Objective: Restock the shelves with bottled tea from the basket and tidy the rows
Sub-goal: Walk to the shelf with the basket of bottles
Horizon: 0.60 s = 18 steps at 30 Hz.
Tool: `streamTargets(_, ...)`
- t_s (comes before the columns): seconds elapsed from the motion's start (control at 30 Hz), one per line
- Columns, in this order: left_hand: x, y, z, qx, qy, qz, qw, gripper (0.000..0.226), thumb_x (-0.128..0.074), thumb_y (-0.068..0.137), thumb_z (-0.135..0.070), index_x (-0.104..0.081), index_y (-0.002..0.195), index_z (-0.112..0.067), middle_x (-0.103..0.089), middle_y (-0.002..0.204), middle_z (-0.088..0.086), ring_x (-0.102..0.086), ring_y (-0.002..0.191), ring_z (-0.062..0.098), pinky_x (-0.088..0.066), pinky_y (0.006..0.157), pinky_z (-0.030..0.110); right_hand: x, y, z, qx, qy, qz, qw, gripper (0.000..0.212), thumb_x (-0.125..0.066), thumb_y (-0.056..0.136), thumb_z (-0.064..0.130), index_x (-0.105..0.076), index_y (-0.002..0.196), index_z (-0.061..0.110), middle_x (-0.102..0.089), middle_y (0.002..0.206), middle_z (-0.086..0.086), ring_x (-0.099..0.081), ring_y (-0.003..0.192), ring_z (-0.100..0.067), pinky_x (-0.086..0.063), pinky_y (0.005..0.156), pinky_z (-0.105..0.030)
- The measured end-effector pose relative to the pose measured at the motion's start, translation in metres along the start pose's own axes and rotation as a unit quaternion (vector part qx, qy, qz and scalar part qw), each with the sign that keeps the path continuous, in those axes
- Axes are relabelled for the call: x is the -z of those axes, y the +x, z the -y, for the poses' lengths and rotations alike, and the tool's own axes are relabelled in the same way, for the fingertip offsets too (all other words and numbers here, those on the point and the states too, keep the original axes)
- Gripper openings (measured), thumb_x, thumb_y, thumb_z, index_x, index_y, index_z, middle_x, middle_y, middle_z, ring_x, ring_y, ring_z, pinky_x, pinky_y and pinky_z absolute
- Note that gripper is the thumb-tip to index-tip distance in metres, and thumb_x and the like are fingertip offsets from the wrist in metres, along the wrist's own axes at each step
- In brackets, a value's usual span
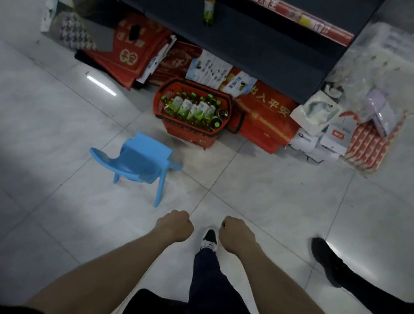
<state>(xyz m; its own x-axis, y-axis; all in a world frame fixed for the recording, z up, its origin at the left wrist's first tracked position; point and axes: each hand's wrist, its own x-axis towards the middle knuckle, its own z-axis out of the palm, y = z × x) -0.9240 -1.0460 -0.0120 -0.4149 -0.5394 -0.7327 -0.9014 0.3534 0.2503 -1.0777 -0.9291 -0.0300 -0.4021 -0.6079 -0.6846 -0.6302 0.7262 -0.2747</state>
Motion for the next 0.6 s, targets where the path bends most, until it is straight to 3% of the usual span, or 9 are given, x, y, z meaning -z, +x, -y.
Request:
streamTargets(0.13, 0.044, 0.048, -0.035, 0.02, 0.001, 0.008, 1.0, 0.036, -0.038, 0.1, -0.019, -0.062, 0.124, -0.007, -0.063, 0.129, 0.014, -0.062, 0.116, 0.034, -0.048, 0.094, 0.04, 0.051, 0.058, 0.011, 0.014, 0.012, 0.015, 1.0, 0.033, -0.04, 0.105, 0.021, -0.058, 0.13, 0.01, -0.06, 0.135, -0.009, -0.061, 0.116, -0.027, -0.048, 0.09, -0.033)
streamTargets(0.27, 0.089, 0.093, -0.064, 0.026, 0.002, 0.013, 1.0, 0.034, -0.038, 0.099, -0.016, -0.062, 0.119, -0.005, -0.064, 0.127, 0.016, -0.064, 0.112, 0.034, -0.046, 0.083, 0.035, 0.099, 0.108, 0.017, 0.025, 0.008, 0.03, 0.999, 0.034, -0.04, 0.105, 0.022, -0.058, 0.131, 0.011, -0.06, 0.137, -0.009, -0.061, 0.118, -0.027, -0.051, 0.096, -0.035)
streamTargets(0.43, 0.148, 0.133, -0.079, 0.033, -0.001, 0.007, 0.999, 0.036, -0.037, 0.098, -0.015, -0.061, 0.122, -0.004, -0.063, 0.128, 0.016, -0.063, 0.113, 0.034, -0.044, 0.082, 0.035, 0.149, 0.163, 0.029, 0.038, -0.007, 0.045, 0.998, 0.033, -0.038, 0.106, 0.027, -0.056, 0.129, 0.01, -0.059, 0.136, -0.011, -0.06, 0.116, -0.029, -0.047, 0.09, -0.034)
streamTargets(0.6, 0.197, 0.174, -0.073, 0.039, -0.018, 0.005, 0.999, 0.031, -0.038, 0.098, -0.016, -0.061, 0.115, -0.005, -0.064, 0.126, 0.018, -0.062, 0.112, 0.036, -0.05, 0.089, 0.041, 0.181, 0.214, 0.057, 0.052, -0.026, 0.047, 0.997, 0.033, -0.039, 0.106, 0.027, -0.058, 0.125, 0.008, -0.061, 0.133, -0.013, -0.061, 0.115, -0.031, -0.049, 0.093, -0.036)
